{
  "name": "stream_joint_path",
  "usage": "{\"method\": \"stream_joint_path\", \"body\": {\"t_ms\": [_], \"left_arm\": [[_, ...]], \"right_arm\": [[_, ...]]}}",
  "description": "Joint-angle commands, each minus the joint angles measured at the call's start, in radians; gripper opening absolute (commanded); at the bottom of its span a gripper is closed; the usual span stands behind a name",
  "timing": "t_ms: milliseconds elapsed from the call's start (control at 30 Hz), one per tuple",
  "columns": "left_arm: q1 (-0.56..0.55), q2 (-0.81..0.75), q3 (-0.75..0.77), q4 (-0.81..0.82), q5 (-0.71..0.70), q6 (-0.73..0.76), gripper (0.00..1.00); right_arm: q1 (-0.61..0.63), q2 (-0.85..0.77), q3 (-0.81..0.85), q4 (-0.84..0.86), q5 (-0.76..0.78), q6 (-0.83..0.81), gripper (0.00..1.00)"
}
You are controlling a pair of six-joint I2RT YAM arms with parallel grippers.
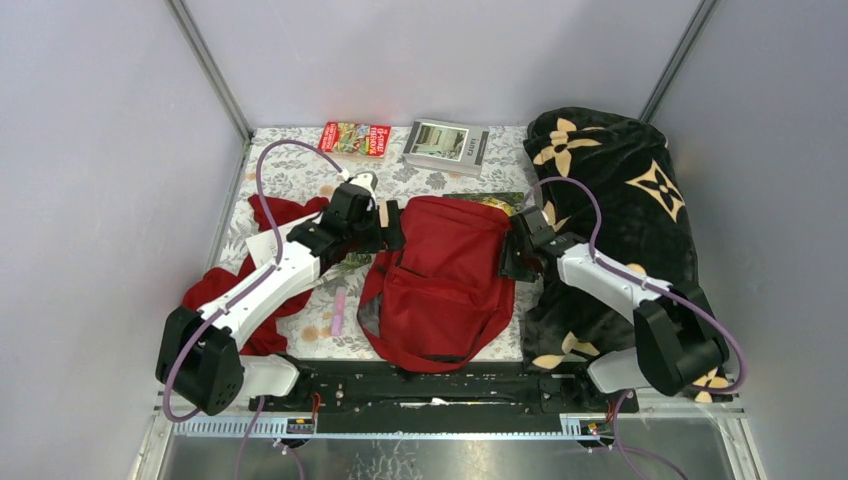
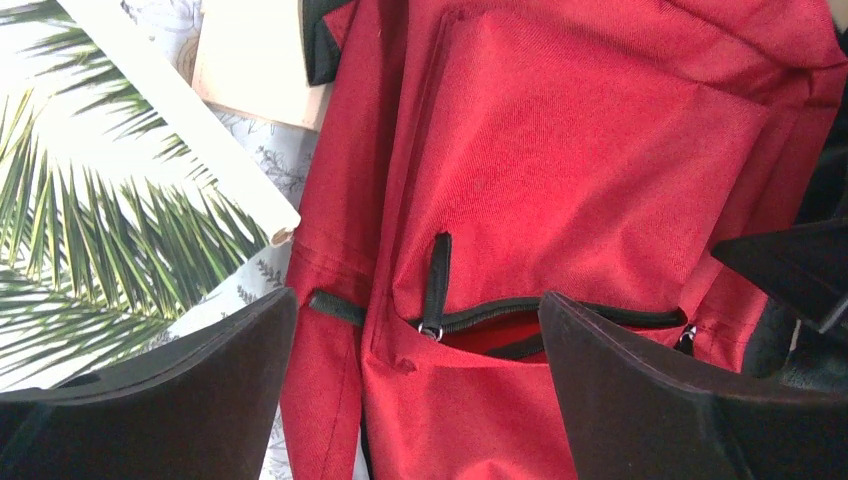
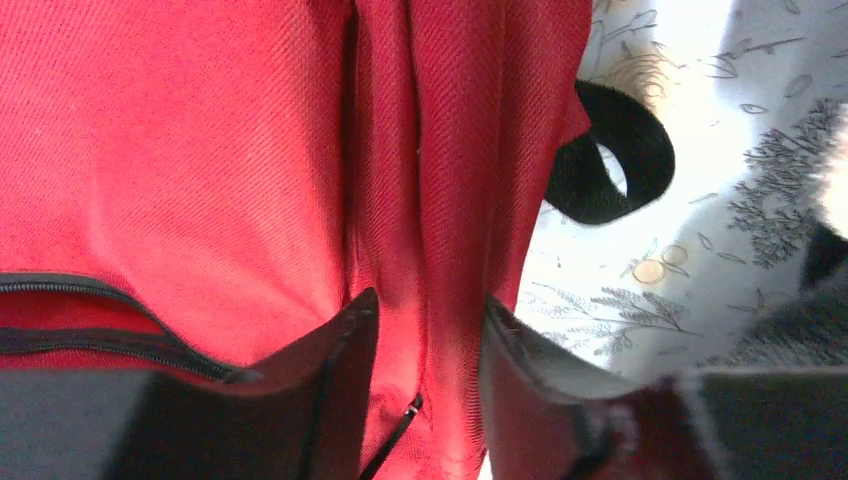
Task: Pack the student bag
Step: Pick up the student bag at the center of the board.
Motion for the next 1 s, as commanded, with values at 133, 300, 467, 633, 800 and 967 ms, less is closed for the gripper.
{"method": "stream_joint_path", "body": {"t_ms": [133,300,467,633,800,967], "left_arm": [[-0.005,-0.088,-0.018,-0.106,-0.045,-0.014,0.99],[-0.005,-0.086,-0.028,-0.098,-0.044,-0.003,0.99],[-0.005,-0.019,-0.094,0.068,-0.016,-0.009,0.99],[-0.005,0.092,-0.082,0.158,0.002,-0.076,0.99],[-0.005,0.178,-0.081,0.240,0.032,-0.128,0.63],[-0.005,0.204,-0.030,0.250,0.114,-0.120,0.01]], "right_arm": [[-0.003,-0.014,0.146,0.007,-0.073,-0.049,0.00],[-0.004,-0.048,0.290,-0.013,-0.070,-0.074,0.00],[-0.005,-0.031,0.292,0.005,-0.108,-0.081,0.00],[-0.004,-0.040,0.232,0.029,-0.122,-0.063,0.00],[-0.005,-0.052,0.188,0.044,-0.129,-0.053,0.00],[-0.003,-0.073,0.188,0.024,-0.056,-0.088,0.00]]}}
